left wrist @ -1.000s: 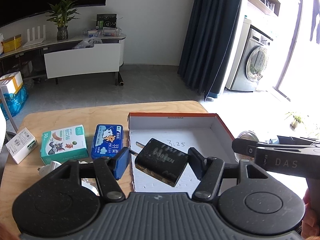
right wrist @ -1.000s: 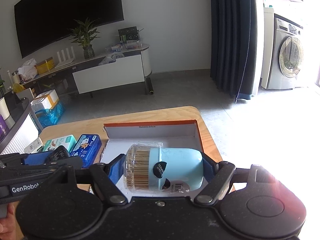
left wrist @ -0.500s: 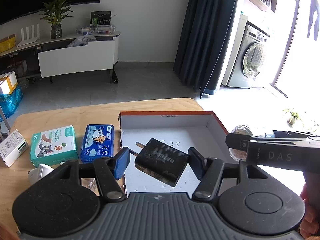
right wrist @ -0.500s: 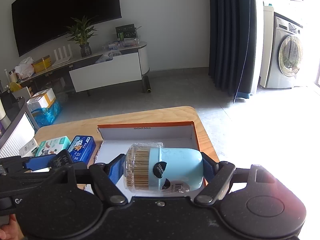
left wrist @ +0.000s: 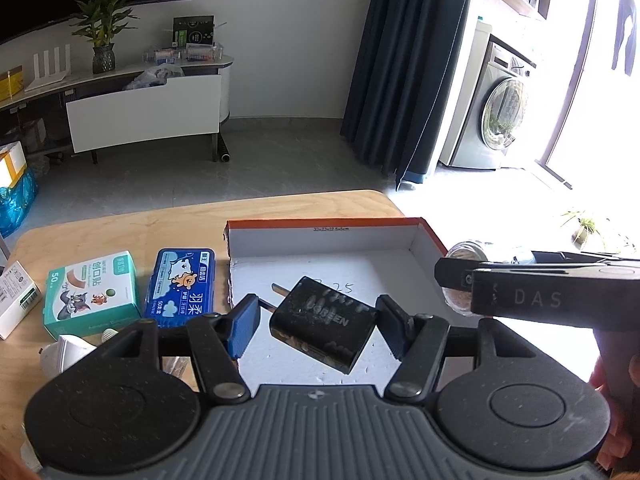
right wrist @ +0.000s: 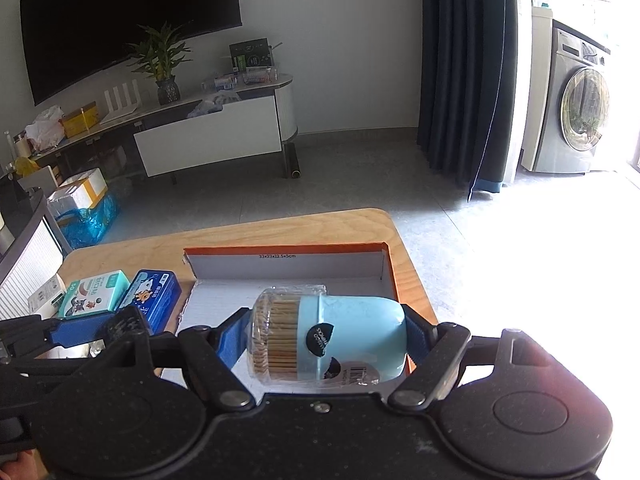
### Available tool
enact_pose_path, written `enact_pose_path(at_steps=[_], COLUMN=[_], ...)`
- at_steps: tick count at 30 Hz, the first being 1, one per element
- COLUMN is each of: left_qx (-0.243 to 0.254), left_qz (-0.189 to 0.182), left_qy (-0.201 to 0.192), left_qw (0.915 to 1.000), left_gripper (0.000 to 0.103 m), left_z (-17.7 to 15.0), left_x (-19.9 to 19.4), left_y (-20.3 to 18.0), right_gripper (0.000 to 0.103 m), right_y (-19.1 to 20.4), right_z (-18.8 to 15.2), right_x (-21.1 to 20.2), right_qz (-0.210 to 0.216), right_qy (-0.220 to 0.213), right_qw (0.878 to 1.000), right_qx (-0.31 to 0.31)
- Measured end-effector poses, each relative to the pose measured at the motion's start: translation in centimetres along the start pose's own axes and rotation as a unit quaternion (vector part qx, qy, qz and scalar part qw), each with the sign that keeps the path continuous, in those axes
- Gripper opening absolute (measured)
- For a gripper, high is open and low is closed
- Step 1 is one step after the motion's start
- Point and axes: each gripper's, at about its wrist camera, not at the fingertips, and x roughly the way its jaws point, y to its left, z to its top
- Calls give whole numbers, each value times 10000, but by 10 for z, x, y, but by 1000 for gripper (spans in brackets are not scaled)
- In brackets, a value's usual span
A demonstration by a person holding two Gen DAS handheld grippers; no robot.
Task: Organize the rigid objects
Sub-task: 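Carry the black charger and toothpick jar with both grippers over the orange-rimmed box, then open the left gripper to drop the charger while the right releases the jar into the box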
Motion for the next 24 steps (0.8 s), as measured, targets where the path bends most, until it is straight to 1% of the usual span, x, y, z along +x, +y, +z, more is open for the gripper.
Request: enact_pose_path(at_steps=[24], left_qx=[58], left_qz=[-81], left_qy=[135], left_qw=[9999], left_gripper=[64], left_z=[11], left_x=[32], left_y=[-7], right_gripper=[92], right_y=[-3], right_z=[30], right_x=[61], right_qz=[-143], right_qy=[261], right_qw=[9995], right_qx=[-142])
